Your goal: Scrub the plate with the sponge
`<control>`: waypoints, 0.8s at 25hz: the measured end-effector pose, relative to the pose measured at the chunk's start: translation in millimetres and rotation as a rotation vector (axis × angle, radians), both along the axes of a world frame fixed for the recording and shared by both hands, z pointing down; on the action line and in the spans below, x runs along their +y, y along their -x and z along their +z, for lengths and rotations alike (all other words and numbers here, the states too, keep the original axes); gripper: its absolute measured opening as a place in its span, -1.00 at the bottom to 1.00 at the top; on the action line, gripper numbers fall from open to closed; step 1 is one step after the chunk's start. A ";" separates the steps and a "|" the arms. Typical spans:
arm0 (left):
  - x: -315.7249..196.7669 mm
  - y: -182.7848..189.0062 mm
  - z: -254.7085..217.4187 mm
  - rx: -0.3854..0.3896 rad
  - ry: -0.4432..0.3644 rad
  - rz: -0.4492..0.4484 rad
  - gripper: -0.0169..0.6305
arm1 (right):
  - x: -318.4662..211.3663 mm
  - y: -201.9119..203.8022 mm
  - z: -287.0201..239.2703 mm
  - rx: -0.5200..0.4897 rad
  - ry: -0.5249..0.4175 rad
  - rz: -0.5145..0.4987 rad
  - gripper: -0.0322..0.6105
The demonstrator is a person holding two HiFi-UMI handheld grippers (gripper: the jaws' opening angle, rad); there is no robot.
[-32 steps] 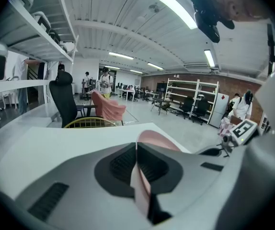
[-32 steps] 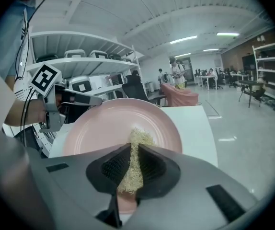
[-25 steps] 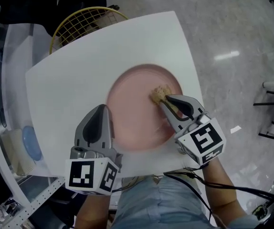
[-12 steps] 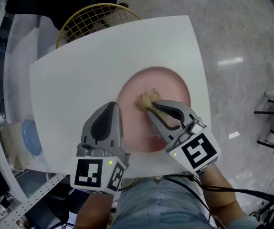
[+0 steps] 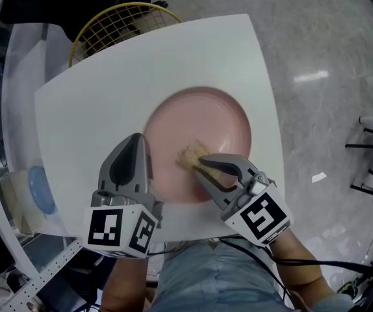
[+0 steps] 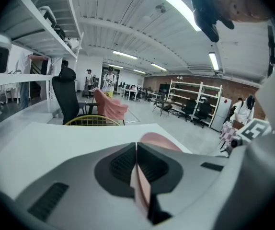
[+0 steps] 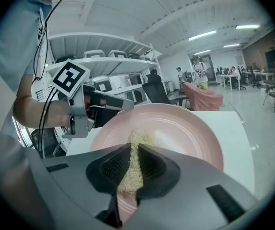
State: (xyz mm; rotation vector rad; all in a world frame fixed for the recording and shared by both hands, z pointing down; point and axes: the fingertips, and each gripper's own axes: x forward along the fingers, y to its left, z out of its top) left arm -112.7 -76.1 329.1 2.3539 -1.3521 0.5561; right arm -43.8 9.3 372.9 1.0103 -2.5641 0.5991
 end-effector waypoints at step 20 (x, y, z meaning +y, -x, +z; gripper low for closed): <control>-3.9 8.7 6.5 -0.065 -0.018 -0.004 -0.88 | -2.0 -50.0 25.4 0.101 0.061 0.134 -0.73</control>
